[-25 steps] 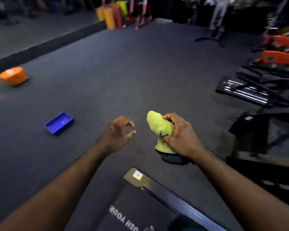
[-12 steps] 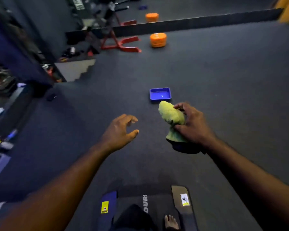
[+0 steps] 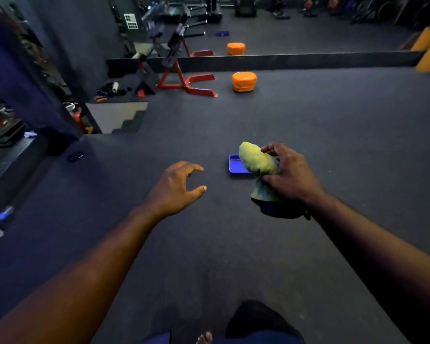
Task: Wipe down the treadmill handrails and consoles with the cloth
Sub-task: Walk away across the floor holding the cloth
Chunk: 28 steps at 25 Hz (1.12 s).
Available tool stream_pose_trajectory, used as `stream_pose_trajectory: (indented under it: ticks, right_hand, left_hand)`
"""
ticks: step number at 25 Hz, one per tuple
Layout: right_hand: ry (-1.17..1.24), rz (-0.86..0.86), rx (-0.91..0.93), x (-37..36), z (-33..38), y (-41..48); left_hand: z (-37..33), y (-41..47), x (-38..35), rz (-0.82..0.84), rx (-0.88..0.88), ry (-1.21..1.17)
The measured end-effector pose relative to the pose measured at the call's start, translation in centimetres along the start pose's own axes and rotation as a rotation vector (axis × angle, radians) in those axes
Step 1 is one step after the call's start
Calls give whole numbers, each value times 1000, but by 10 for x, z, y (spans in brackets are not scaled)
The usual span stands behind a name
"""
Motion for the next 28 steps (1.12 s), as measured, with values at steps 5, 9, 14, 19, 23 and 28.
stream_pose_trajectory:
  ticks: [5,9,14,19,23,28]
  right_hand:
    - [31,-61,-23,11,-28,76]
    - [27,-55,-42,7,-89,152]
    - [-23,-89,-65,-31,-244,269]
    - [47,-54,-223,-123,-430,391]
    - [-7,96,-291,-156,-495,527]
    - [-71,184,-262,-214,-578,681]
  left_hand:
    - [17,100,-4,-12,-57,3]
    - [41,194,-48,-30,-71,12]
    - [102,341,-186,-46,-205,108]
    - [199,453,-370,57,-50,14]
    - [252,605,-410,119,-45,-6]
    - [333,782,-477,137,-4,-58]
Point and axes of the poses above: each hand's wrist, its own y-axis towards the middle knuckle, its own x-axis out of the back of the hand, z = x × y, the point moved 8 cm from there along y, towards the middle knuckle, and after that the axes turned 1 degree about -z, right-handed, at the moved point
